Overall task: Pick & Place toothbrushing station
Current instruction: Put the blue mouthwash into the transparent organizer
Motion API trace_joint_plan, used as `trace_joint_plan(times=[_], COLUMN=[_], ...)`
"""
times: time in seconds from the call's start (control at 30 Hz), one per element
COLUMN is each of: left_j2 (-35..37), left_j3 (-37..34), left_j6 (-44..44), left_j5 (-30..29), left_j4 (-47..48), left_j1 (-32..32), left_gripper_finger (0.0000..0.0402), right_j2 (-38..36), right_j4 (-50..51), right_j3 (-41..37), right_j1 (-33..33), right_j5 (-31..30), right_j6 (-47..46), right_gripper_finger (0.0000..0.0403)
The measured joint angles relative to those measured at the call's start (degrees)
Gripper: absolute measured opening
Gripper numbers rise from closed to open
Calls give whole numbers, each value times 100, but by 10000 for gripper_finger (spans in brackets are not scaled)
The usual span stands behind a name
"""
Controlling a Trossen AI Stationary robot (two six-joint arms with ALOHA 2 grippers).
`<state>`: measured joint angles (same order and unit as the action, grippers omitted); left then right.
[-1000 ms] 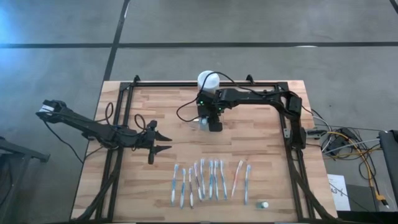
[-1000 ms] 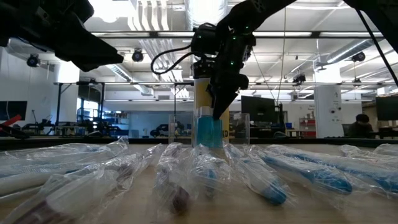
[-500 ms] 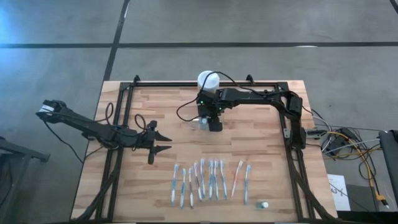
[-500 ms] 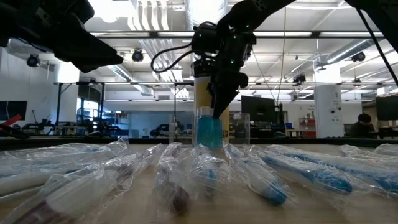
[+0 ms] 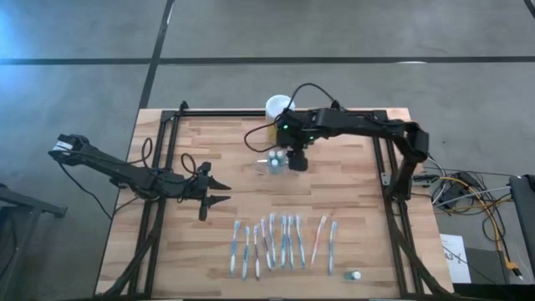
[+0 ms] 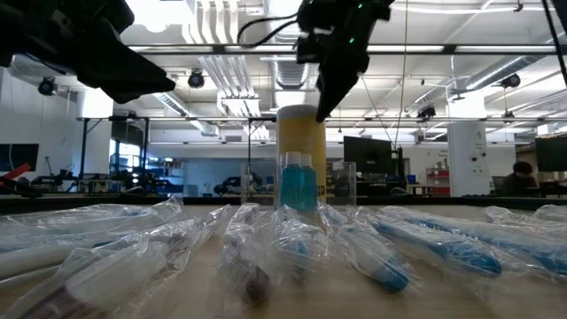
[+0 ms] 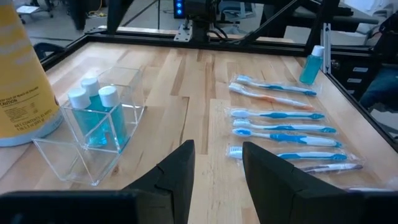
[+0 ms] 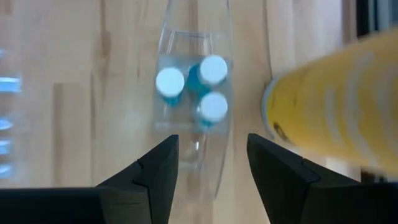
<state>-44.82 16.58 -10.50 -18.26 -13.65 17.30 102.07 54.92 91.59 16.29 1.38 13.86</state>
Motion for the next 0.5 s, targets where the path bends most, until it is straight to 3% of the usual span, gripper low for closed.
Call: trace_joint_plan(times=[0.33, 0.5], left_j2=[0, 13], left_j3=[7, 118], left_j6=[-5, -278], left_j5=[-4, -459], left_j4=[-59, -150], left_j1=[-3, -35], left_gripper_finger=[140, 138], right_j2=[-2032, -3094], right_j4=[836, 663], right_j3=[1, -155], right_j1=[-411, -1043], right_j5=[-12, -723], right_j6=[-1126, -1794], right_gripper_finger=[185, 165])
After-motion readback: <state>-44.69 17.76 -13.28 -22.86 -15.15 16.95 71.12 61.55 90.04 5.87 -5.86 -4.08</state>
